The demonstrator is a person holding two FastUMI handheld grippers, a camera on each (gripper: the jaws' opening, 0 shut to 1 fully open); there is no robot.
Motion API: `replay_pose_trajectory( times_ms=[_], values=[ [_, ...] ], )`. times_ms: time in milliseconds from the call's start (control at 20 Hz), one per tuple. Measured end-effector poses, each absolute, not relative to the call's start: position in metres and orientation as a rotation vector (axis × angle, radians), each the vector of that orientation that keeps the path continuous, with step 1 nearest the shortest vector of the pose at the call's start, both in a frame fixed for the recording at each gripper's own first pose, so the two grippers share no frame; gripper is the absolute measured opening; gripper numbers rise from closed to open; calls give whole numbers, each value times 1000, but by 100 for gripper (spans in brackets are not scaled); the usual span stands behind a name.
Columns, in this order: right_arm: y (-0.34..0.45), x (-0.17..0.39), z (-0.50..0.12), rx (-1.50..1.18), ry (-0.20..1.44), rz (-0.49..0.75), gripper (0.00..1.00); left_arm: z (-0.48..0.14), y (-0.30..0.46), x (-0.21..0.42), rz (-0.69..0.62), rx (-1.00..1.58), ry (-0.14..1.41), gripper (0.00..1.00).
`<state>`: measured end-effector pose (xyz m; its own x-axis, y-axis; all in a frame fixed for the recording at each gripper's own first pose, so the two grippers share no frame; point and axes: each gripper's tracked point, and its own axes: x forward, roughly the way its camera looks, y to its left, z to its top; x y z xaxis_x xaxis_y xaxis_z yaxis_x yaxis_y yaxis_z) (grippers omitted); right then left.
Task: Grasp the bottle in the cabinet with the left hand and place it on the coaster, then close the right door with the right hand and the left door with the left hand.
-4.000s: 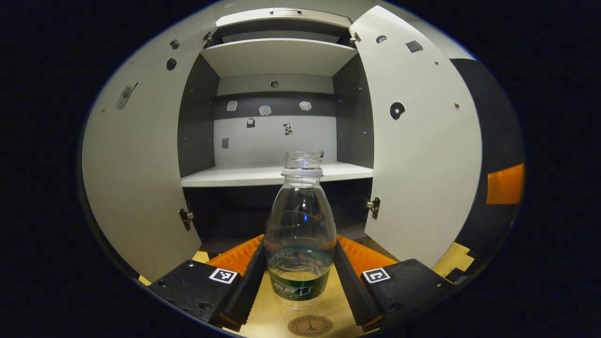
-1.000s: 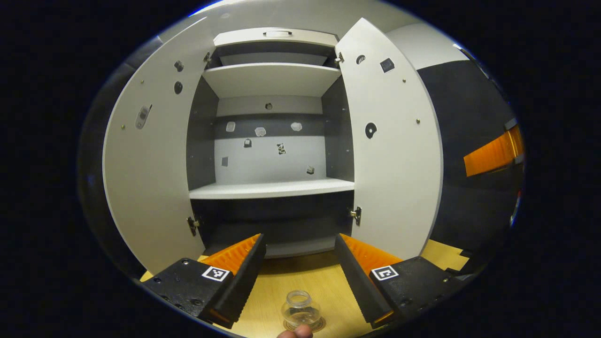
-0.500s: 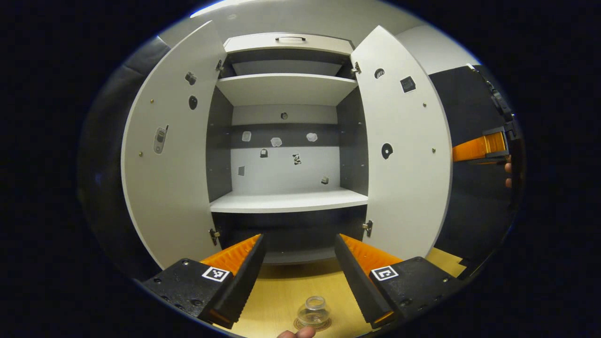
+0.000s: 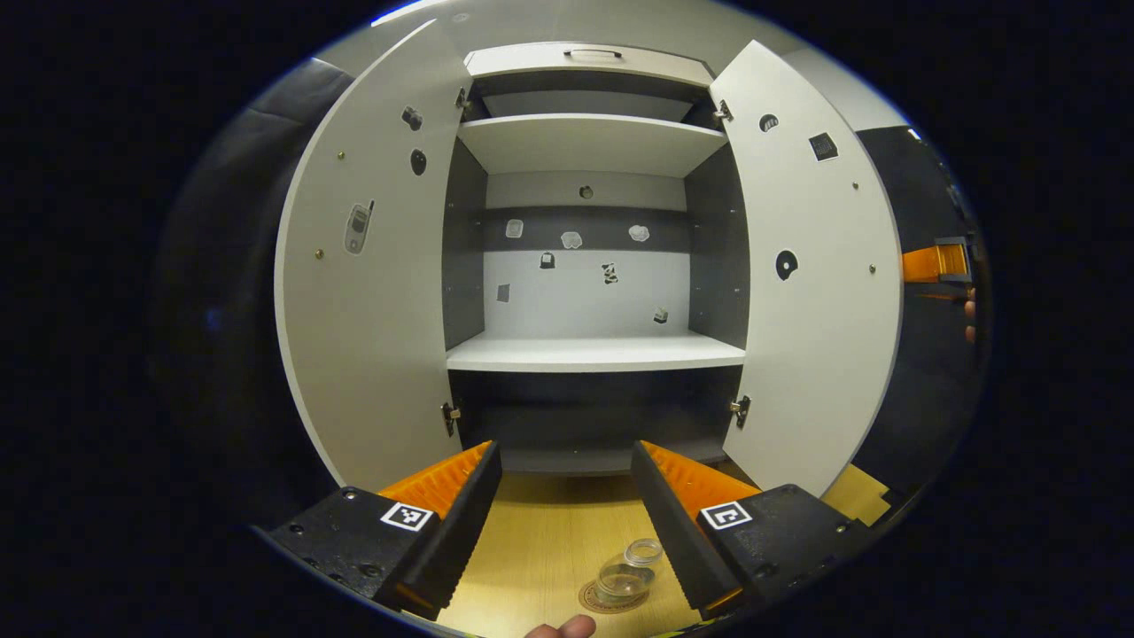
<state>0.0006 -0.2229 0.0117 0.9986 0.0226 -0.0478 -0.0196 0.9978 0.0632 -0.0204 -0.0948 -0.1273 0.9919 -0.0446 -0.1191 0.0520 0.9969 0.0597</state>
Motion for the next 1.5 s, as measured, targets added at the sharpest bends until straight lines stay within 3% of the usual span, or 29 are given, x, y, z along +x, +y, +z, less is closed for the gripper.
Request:
replay_pose_trajectory(
  times_ms=[400,700,1500],
  values=[
    [-209,1,9,82,43,66,98,-116,-96,-21,-54,74,91,94],
    [-164,7,6,71,46,168,98,-104,-91,-22,-55,85,65,94],
    [-63,55,-1,103,56,256,100,-84,-4,-36,64,53,29,94]
  ],
)
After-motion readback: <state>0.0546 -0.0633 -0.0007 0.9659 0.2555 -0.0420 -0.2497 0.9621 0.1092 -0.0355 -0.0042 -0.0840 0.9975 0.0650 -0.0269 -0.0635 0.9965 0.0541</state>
